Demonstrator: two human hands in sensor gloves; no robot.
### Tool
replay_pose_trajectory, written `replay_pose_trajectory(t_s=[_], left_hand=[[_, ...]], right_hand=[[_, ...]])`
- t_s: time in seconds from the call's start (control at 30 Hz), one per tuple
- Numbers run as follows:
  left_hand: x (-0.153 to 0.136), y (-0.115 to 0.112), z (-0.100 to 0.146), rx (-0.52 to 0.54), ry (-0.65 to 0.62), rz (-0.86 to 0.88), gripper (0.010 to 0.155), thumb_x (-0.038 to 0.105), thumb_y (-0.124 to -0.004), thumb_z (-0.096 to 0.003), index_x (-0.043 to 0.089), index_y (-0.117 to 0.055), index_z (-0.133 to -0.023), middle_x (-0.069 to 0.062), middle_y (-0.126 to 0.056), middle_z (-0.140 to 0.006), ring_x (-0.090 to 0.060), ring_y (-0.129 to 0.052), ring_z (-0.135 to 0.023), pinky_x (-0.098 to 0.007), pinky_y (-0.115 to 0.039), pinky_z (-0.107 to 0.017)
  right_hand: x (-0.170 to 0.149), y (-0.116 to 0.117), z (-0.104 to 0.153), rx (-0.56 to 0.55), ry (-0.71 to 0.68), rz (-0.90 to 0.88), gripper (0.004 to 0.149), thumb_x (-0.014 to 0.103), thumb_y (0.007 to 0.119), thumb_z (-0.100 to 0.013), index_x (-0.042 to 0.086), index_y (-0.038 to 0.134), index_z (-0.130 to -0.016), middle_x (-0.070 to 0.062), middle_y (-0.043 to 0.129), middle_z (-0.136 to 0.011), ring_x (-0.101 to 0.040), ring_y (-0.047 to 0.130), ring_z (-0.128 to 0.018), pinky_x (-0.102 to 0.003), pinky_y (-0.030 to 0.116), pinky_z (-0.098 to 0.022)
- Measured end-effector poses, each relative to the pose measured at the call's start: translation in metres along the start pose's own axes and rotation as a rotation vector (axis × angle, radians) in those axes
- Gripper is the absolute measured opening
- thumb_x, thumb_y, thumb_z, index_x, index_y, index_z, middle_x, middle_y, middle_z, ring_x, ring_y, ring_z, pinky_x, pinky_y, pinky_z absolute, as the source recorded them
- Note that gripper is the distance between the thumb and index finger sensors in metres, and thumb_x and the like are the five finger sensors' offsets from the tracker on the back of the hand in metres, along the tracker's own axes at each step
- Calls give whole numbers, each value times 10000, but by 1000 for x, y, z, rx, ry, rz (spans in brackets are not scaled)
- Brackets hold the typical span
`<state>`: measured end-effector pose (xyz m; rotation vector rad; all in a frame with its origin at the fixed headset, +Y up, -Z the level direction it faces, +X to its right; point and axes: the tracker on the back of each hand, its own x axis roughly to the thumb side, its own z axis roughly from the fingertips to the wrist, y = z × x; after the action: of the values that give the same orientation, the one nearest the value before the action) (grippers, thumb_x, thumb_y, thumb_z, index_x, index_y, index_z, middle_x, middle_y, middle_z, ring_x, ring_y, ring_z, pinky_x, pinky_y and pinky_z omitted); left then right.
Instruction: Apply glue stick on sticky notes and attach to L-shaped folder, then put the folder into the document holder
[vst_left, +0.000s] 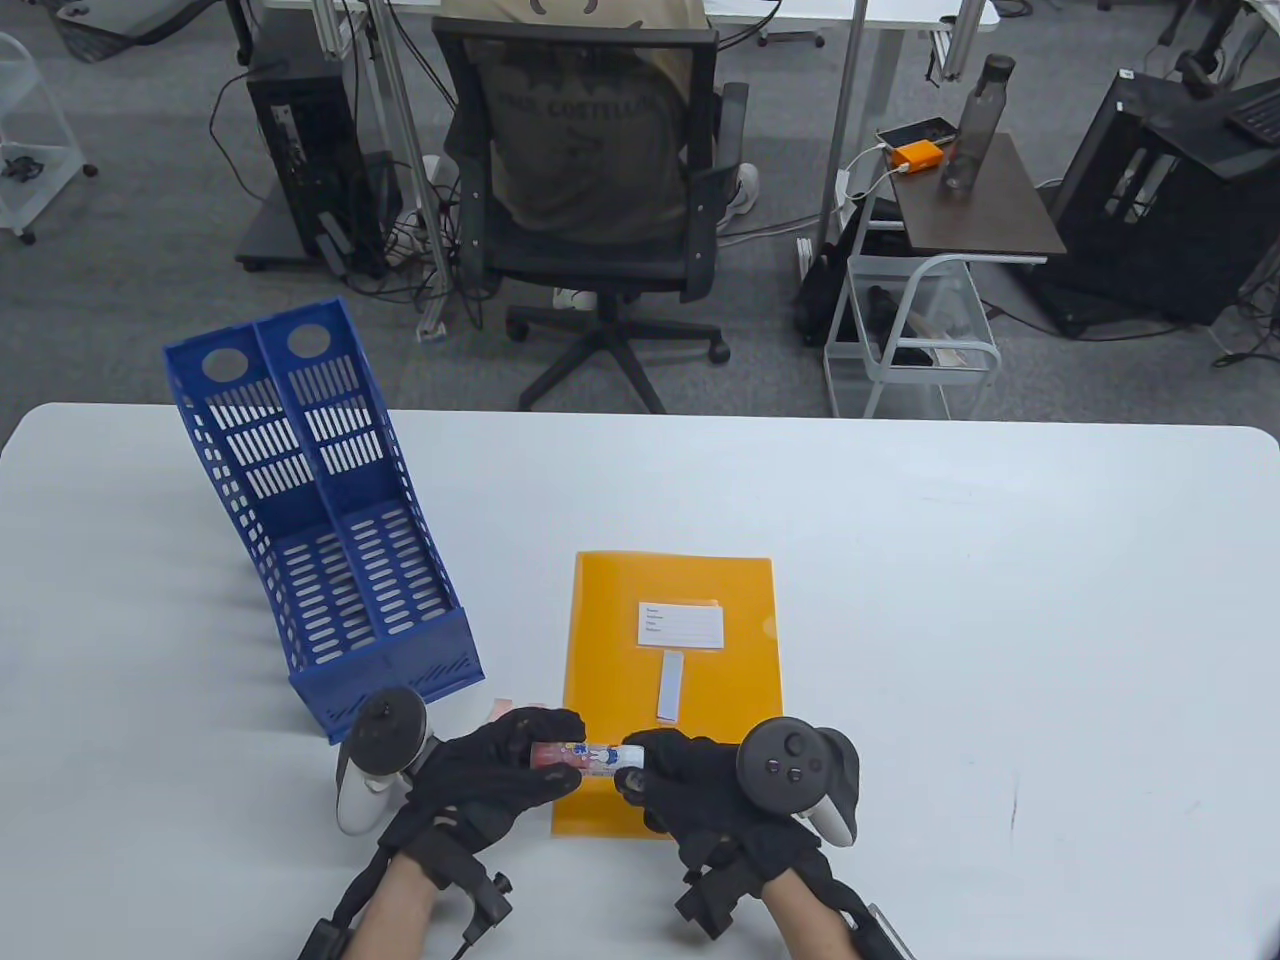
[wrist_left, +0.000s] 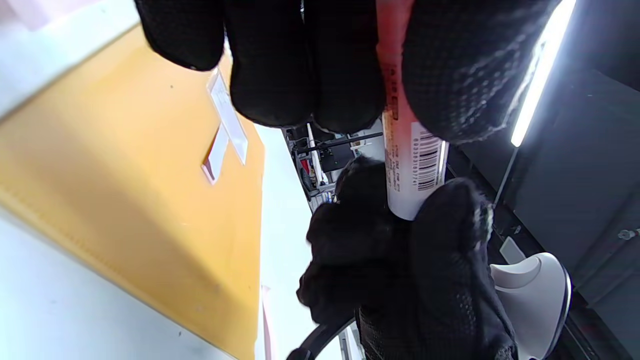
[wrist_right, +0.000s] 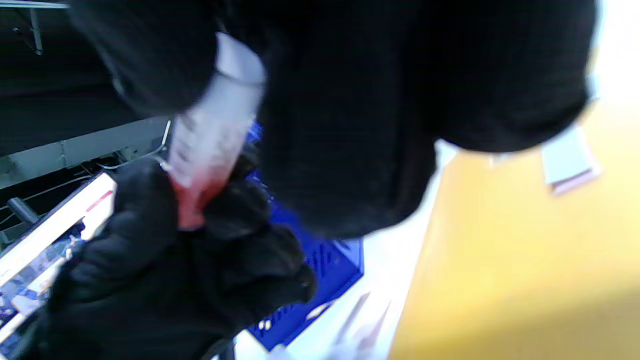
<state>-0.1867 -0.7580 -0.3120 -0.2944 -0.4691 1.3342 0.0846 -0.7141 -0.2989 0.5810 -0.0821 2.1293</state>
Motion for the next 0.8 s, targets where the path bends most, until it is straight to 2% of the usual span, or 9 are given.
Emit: replay_pose_trajectory(t_s=[0.13, 0.2, 0.3, 0.4, 0.5, 0.6, 0.7, 0.77, 0.8], left_hand=[[9, -5, 2, 17, -27, -65, 585, 474, -972, -391, 328, -759, -916, 65, -967, -797, -232, -892, -860, -589, -665, -704], [10, -5, 2, 0, -33, -107, 587, 476, -980, -384, 330, -760, -908, 69, -966, -792, -225, -894, -863, -591, -666, -706], [6, -1, 2, -4, -11, -106, 581, 469, -981, -389, 324, -765, -909, 57, -970, -786, -244, -889, -863, -601, -655, -706], [3, -1, 1, -4, 3, -111, 578, 476, -971, -397, 325, -762, -914, 58, -976, -782, -251, -889, -861, -602, -655, -703], [1, 3, -1, 15, 5, -103, 576, 476, -973, -393, 334, -764, -911, 64, -978, -783, -251, -888, -862, -601, -656, -704], [2, 5, 2, 24, -2, -88, 577, 468, -979, -392, 318, -772, -909, 48, -982, -774, -251, -887, -862, -603, -654, -703], [10, 1, 5, 13, -50, -138, 580, 482, -976, -388, 310, -780, -906, 52, -989, -764, -239, -902, -852, -584, -675, -695], [14, -2, 5, 15, -61, -154, 579, 485, -974, -391, 312, -778, -907, 55, -992, -761, -233, -910, -846, -578, -682, -692], [15, -2, 4, 25, -63, -175, 577, 482, -975, -389, 320, -776, -906, 58, -988, -767, -233, -913, -842, -579, -683, -691]], right_hand=[[-11, 5, 0, -4, 110, -141, 648, 500, 615, -493, -28, 990, -504, -128, 1070, -254, -175, 1025, -37, -425, 877, -90], [-15, 9, 1, 16, 156, -149, 666, 512, 577, -507, -14, 985, -508, -129, 1063, -259, -183, 1017, -44, -434, 870, -100], [-11, 12, 2, -35, 163, -124, 674, 501, 639, -495, -80, 900, -715, -173, 1045, -431, -206, 1038, -184, -449, 875, -189], [-7, 10, 1, -41, 131, -107, 657, 456, 731, -469, -4, 704, -937, -185, 971, -602, -197, 1037, -319, -446, 888, -284], [-9, 12, 1, 4, 127, -212, 657, 370, 782, -460, 30, 634, -1003, -245, 893, -719, -230, 1006, -437, -480, 864, -372], [-10, 15, -1, 40, 128, -284, 594, 305, 796, -452, -6, 715, -952, -282, 860, -735, -242, 982, -465, -500, 849, -397], [-10, 11, -1, 19, 151, -187, 648, 424, 654, -480, -149, 890, -669, -167, 1020, -334, -136, 1014, -70, -410, 896, -107], [-11, 9, 1, -53, 145, -146, 676, 482, 595, -494, -77, 970, -554, -132, 1036, -226, -127, 989, 25, -399, 877, -42], [-11, 8, 2, -67, 150, -147, 672, 488, 615, -490, -82, 960, -586, -149, 1043, -271, -145, 1006, -16, -412, 880, -72]])
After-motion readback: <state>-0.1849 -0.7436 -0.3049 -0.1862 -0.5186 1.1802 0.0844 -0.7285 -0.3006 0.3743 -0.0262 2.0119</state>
